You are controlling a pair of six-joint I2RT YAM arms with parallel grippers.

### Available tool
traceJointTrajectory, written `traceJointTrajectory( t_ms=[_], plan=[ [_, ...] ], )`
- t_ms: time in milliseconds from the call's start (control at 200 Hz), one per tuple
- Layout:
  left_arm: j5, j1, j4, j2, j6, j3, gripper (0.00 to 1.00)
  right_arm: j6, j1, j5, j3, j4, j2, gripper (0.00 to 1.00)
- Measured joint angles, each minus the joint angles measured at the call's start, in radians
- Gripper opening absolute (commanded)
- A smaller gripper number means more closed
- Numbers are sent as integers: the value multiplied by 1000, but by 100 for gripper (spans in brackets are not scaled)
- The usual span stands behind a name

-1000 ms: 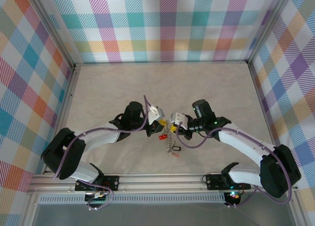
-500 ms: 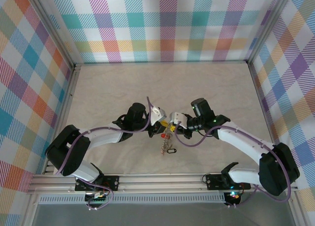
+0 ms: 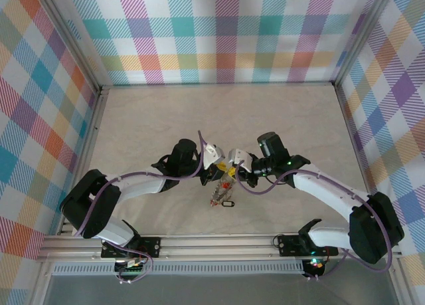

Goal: Put the keys on the keyring

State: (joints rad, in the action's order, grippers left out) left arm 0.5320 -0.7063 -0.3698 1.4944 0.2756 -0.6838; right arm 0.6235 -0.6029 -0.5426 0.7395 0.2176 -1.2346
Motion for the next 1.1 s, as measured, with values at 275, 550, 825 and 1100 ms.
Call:
traceJointTrajectory(
  t_ms=[275, 550, 825, 1100],
  plan=[
    [-42, 0, 31, -80, 22, 23, 30, -48, -8, -14, -55, -104, 4, 0],
    [-43, 36, 80, -241, 35, 78, 37, -114, -7, -7, -137, -263, 22, 0],
    [-23, 56, 90, -301, 31, 135, 37, -143, -7, -7, -150, -301, 20, 0],
    [37, 54, 76, -239, 1, 136, 37, -141, -7, -7, -150, -297, 20, 0]
  ],
)
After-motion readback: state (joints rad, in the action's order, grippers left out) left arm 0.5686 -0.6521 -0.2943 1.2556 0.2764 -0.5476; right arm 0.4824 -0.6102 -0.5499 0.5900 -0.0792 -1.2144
